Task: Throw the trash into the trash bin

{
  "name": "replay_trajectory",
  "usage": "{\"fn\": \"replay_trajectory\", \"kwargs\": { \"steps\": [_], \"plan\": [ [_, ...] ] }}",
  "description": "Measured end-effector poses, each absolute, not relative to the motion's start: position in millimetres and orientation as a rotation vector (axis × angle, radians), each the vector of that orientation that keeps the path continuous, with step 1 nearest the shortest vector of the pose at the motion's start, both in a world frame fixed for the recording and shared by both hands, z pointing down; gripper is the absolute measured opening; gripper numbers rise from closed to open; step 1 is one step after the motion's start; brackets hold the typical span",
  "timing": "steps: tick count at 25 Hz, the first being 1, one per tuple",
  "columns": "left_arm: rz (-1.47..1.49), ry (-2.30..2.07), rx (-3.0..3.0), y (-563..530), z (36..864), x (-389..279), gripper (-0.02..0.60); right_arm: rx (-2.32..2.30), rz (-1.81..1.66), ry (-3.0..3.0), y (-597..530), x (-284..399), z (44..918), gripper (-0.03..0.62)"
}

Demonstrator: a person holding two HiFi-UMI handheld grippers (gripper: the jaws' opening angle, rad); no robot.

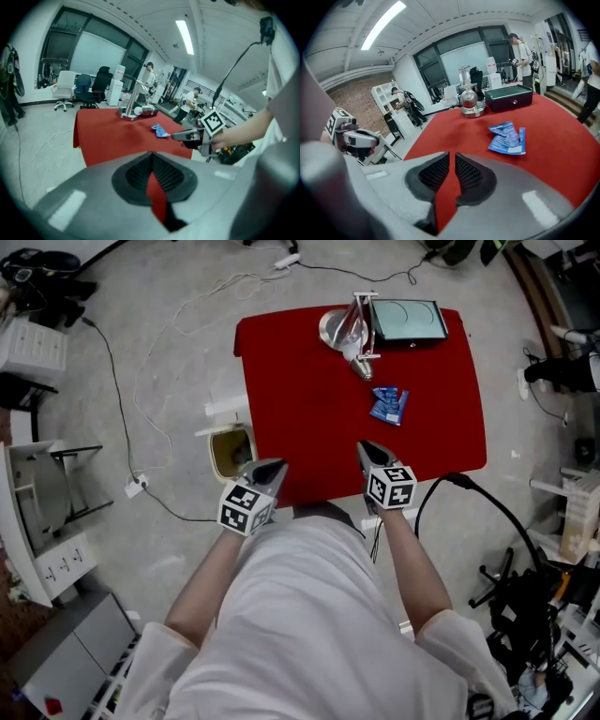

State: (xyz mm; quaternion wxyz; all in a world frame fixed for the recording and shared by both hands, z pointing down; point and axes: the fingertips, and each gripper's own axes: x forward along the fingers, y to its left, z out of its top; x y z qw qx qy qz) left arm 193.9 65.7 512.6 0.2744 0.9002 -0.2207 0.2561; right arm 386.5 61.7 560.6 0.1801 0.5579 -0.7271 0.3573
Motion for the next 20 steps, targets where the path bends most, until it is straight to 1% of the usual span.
{"fn": "replay_trajectory", "kwargs": {
  "steps": [2, 5, 7, 13, 16, 20],
  "plan": [
    [0.699, -0.579, 2.426, 60, 514, 206, 0.005, 1.618, 1.018, -2.01, 56, 413, 566, 0.055],
    [0.713, -0.567, 2.436, 50, 518, 223, 0.005, 1.676, 1.021, -1.944, 49, 448, 573, 0.058],
    [0.718, -0.561, 2.438, 44, 520, 232, 0.005, 1.714, 1.023, -1.894, 45, 469, 580, 0.074],
    [0.751, -0.546, 2.427, 32, 530, 252, 0.005, 1.785, 1.056, -1.752, 32, 522, 606, 0.098],
    [0.768, -0.545, 2.413, 29, 536, 255, 0.005, 1.794, 1.087, -1.692, 29, 536, 622, 0.127],
    [0.801, -0.546, 2.384, 29, 541, 253, 0.003, 1.779, 1.165, -1.627, 31, 545, 642, 0.184]
  ]
}}
